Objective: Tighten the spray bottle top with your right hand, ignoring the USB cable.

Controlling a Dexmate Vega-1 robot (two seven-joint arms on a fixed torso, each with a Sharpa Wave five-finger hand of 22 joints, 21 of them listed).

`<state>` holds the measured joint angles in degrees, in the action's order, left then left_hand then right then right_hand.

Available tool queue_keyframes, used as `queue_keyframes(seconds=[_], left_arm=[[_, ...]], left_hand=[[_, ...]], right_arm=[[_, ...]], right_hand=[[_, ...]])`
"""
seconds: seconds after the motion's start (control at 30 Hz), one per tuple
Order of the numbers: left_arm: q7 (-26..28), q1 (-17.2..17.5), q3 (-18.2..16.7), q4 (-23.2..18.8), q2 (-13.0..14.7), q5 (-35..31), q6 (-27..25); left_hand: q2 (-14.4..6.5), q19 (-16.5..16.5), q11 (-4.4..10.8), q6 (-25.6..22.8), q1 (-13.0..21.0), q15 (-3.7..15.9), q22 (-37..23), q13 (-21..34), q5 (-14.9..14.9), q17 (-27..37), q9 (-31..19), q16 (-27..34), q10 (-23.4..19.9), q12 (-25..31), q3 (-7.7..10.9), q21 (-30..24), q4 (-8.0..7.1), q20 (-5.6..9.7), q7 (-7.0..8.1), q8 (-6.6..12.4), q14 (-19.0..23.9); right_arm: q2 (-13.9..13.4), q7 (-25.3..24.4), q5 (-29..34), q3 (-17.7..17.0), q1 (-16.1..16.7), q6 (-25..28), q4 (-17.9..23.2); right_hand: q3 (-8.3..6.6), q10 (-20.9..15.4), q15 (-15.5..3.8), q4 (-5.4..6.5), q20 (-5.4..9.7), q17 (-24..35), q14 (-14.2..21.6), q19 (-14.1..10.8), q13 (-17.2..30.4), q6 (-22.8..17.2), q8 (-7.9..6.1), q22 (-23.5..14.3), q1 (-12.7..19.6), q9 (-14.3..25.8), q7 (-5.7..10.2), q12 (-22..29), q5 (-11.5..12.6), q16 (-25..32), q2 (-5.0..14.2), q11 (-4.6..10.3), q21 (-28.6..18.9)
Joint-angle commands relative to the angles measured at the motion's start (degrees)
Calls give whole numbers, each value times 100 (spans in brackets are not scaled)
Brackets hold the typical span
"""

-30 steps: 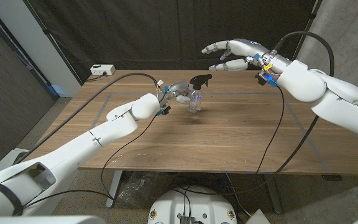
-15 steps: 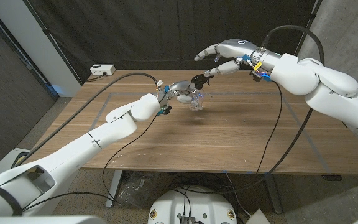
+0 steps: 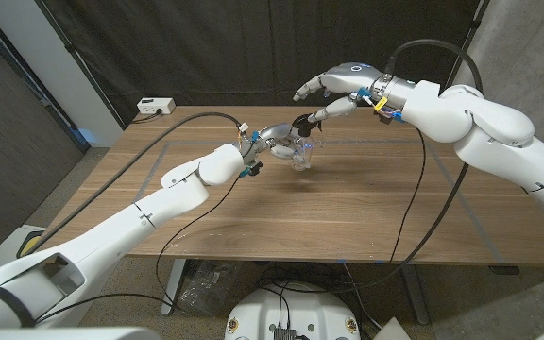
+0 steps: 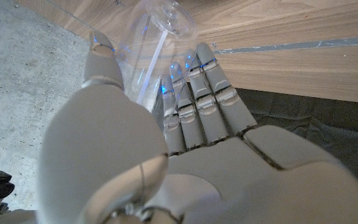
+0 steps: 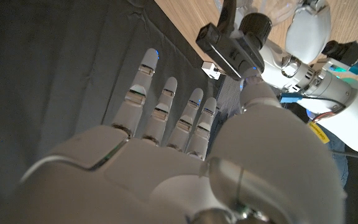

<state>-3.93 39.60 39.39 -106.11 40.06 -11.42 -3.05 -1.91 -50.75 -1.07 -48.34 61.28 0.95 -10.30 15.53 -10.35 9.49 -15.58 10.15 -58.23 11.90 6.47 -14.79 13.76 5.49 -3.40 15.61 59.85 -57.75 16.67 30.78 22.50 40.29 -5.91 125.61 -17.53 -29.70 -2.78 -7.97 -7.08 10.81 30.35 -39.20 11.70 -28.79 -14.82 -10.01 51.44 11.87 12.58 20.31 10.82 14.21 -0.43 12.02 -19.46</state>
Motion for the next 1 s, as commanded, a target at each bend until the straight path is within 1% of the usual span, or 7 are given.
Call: queue_keyframes(seconds=[0.03, 0.13, 0.27, 0.67, 0.83, 0.93, 1.0], left_arm=[[-50, 29, -29, 53, -22, 50, 148], [-56, 21, -32, 65, -29, 48, 180], [-55, 20, -49, 71, -37, 57, 203], [-86, 13, -92, 86, -25, 91, 241], [-81, 13, -103, 96, -27, 98, 257], [-70, 16, -109, 98, -30, 97, 264], [-65, 20, -113, 102, -33, 103, 275]], left_hand=[[-633, 24, 621, -1231, 432, 794, -23, 16, 22, 23, -31, 42, -696, 22, 1787, 33, -754, -11, -39, 27, 787], [-631, 26, 615, -1229, 428, 797, -24, 18, 22, 23, -32, 43, -694, 22, 1794, 35, -753, -14, -41, 24, 790], [-629, 26, 615, -1232, 423, 786, -25, 19, 22, 22, -30, 42, -694, 22, 1803, 37, -752, -12, -35, 21, 790], [-623, 21, 610, -1239, 411, 780, -27, 18, 20, 22, -44, 36, -692, 18, 1831, 39, -748, -23, -43, 23, 776], [-618, 22, 619, -1237, 406, 791, -28, 18, 19, 22, -44, 38, -685, 15, 1845, 42, -744, -19, -54, 18, 780], [-616, 27, 617, -1242, 402, 789, -29, 22, 19, 22, -47, 39, -682, 16, 1852, 44, -742, -19, -45, 20, 784], [-614, 23, 597, -1242, 400, 793, -29, 25, 18, 21, -47, 39, -685, 18, 1858, 44, -741, -19, -40, 18, 785]], right_arm=[[21, 534, 176, 180, -263, -57, 30], [40, 656, 210, 223, -338, -85, 14], [65, 695, 279, 240, -362, -104, 6], [95, 645, 353, 195, -337, -199, -35], [121, 678, 453, 206, -325, -149, 24], [151, 723, 561, 237, -339, -86, 59], [175, 765, 604, 254, -344, -33, 81]], right_hand=[[10, -247, -317, -3, 11, -8, 162, -83, -18, -162, -36, -30, 1, 16, 1, 57, 60, 5, -43, 5, 41], [-16, -374, -338, -4, 15, -14, 213, -108, -35, -352, -99, -30, 45, 25, 0, 67, 77, -27, 4, 16, 65], [-107, -491, -416, -62, 22, -21, 346, -127, -54, -512, -141, -31, 219, 34, 10, 53, 71, -50, 97, 26, 107], [-133, -1064, -489, -31, 41, -40, 820, -236, -63, -1023, -291, -34, 240, 54, 13, 110, -2, -63, 119, 36, 191], [-151, -1565, -628, -7, 63, -45, 1322, -302, -74, -1421, -388, -37, 235, 55, 17, 128, -29, -46, 144, 35, 284], [-151, -2016, -669, 7, 99, -60, 1580, -349, -77, -1727, -460, -41, 208, 53, 24, 147, -37, -87, 132, 33, 355], [-161, -2348, -694, 30, 115, -55, 1819, -404, -74, -1792, -445, -41, 182, 39, 23, 166, -32, -79, 162, 27, 393]])
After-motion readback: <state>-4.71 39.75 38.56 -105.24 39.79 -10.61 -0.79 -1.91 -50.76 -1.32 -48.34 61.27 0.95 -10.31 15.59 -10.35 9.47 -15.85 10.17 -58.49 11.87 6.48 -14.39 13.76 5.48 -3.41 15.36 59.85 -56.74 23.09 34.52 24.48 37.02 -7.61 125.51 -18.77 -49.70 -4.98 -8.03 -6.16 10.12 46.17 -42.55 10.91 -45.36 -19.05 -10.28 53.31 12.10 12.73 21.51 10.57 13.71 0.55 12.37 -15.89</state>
